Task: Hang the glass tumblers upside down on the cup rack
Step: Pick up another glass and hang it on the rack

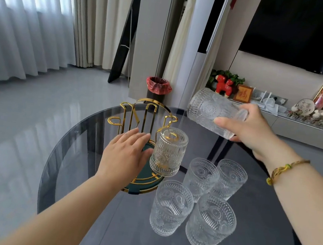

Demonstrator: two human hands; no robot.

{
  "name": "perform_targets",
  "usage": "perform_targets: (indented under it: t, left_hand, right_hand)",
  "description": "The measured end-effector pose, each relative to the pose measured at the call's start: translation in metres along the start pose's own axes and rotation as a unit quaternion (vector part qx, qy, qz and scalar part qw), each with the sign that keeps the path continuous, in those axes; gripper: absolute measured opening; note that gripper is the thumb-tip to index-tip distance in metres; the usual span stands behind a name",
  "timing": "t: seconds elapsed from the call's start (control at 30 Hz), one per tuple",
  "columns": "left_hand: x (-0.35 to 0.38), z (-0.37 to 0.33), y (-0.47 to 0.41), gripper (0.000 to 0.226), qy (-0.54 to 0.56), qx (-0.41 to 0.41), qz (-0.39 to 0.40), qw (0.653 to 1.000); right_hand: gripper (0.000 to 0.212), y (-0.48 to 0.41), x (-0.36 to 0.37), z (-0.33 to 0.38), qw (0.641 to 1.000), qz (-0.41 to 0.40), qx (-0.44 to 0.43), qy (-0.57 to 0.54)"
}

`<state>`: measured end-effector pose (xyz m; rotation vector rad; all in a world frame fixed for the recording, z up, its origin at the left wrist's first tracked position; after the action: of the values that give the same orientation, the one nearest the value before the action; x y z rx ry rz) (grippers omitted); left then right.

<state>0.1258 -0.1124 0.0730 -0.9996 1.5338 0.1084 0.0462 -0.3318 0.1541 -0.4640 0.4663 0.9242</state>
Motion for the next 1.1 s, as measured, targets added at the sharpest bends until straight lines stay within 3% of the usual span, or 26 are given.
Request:
perform_targets:
  t: [0.33,0.5,0.63,1.1]
  left_hand:
    - [0.001,0.003,-0.002,0.029,0.007,-0.008,0.003,1.0]
    - [0.005,0.005,-0.001,0.035,0.02,-0.018,0.013,1.0]
    - [0.005,0.005,-0.002,0.067,0.028,-0.01,-0.001,1.0]
    - [0.009,0.007,-0.006,0.069,0.053,-0.02,-0.014,0.998]
  right_hand:
    - [0.076,-0.069,0.026,0.046,0.972,0.111,-0.023,0.208]
    - [0.084,-0.085,0.057,0.049,0.96,0.156,-0.021,0.233]
    - [0.08,-0.09,0.079,0.045,0.948,0.187,-0.018,0.256]
    - [0.063,-0.107,0.13,0.023,0.937,0.235,0.021,0.258]
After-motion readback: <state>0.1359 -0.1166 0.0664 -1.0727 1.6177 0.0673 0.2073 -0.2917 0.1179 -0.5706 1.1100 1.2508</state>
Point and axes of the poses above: each hand's wrist, its own y-axis away from the middle knuckle, its own x-axis out of the palm, z = x × y, the point moved 7 cm from there along -y, towards the middle knuckle, and after that the axes turned 7 degrees about z, right-handed, at the moved point
